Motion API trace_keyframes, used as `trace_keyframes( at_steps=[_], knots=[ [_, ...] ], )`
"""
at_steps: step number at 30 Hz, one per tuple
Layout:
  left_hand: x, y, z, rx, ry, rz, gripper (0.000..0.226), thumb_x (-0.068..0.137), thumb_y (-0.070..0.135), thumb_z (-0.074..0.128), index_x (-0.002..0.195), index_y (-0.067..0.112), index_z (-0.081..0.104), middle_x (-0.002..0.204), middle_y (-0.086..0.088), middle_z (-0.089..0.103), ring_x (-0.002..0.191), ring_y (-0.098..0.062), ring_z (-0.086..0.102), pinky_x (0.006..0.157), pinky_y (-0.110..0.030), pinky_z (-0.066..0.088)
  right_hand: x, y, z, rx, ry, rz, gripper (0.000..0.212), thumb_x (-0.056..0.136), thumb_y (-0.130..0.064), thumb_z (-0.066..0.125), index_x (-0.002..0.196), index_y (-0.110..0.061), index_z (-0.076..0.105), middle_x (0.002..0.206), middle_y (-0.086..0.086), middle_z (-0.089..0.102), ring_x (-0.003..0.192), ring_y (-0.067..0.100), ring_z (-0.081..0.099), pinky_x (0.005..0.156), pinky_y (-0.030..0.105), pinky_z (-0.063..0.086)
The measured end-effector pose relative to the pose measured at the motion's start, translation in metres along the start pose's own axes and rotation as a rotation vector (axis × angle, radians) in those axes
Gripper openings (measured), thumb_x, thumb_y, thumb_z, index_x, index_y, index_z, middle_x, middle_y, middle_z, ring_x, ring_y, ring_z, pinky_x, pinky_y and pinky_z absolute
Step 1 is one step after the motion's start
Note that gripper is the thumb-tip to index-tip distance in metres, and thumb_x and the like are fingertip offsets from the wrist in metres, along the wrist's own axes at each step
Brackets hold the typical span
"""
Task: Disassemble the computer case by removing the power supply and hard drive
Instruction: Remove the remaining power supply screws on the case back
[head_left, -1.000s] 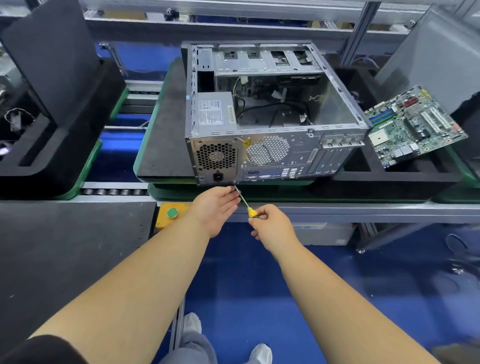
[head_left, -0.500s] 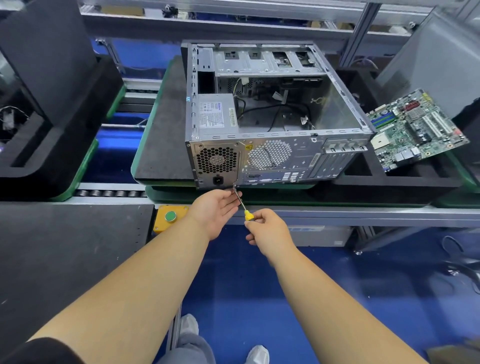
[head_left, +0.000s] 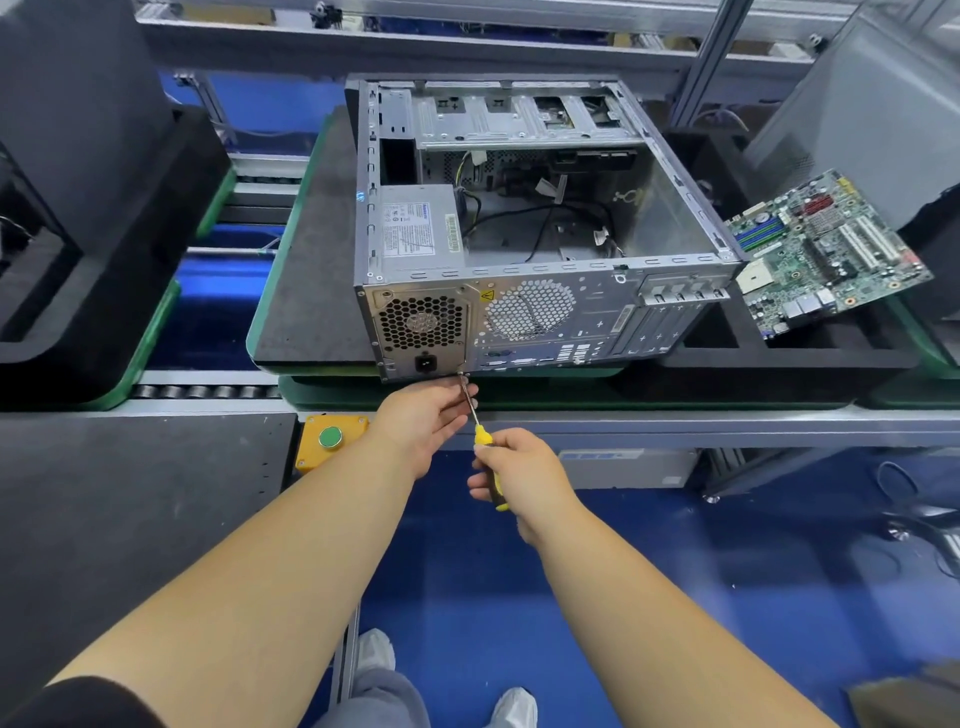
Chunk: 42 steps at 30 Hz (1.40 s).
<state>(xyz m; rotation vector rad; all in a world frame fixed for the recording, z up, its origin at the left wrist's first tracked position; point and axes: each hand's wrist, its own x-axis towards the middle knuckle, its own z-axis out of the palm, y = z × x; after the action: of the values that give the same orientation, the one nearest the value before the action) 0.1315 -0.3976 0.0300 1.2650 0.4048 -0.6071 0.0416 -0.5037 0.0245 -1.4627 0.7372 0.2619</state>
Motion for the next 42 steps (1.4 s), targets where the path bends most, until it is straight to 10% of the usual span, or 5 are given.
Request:
trace_keyframes(
  at_steps=[17, 29, 42],
  knots=[
    [-0.001, 0.006, 0.008, 0.043, 0.080, -0.037, 0.008, 0.092, 0.009, 0.064, 0.091, 0.014, 0.069, 0.070, 0.004, 0.074, 0.061, -0.005, 0.070, 0.052, -0.018, 0.053, -0.006, -0.012, 0.004, 0.393, -0.145, 0.201, 0.016, 0.098, -0.011, 0.058, 0.105, 0.000, 0.069, 0.075, 0.008, 0.073, 0.063, 0.016, 0.070, 0.058, 0.028, 0.057],
    [-0.010, 0.015, 0.013, 0.419, 0.098, -0.103, 0.023, 0.090, 0.026, 0.070, 0.098, 0.004, 0.068, 0.089, -0.009, 0.065, 0.085, -0.020, 0.060, 0.090, -0.036, 0.054, -0.004, -0.014, 0.013, 0.371, -0.058, 0.254, 0.008, 0.097, -0.010, 0.061, 0.096, -0.006, 0.067, 0.069, 0.004, 0.072, 0.055, 0.011, 0.065, 0.052, 0.024, 0.055],
    [-0.011, 0.019, 0.017, 0.736, 0.087, -0.017, 0.028, 0.096, 0.031, 0.061, 0.075, 0.013, 0.065, 0.068, 0.000, 0.058, 0.065, -0.011, 0.051, 0.080, -0.031, 0.048, -0.001, -0.016, 0.015, 0.294, 0.005, 0.281, 0.007, 0.096, -0.011, 0.061, 0.097, -0.008, 0.068, 0.079, 0.006, 0.071, 0.061, 0.011, 0.064, 0.053, 0.024, 0.054]
  ],
)
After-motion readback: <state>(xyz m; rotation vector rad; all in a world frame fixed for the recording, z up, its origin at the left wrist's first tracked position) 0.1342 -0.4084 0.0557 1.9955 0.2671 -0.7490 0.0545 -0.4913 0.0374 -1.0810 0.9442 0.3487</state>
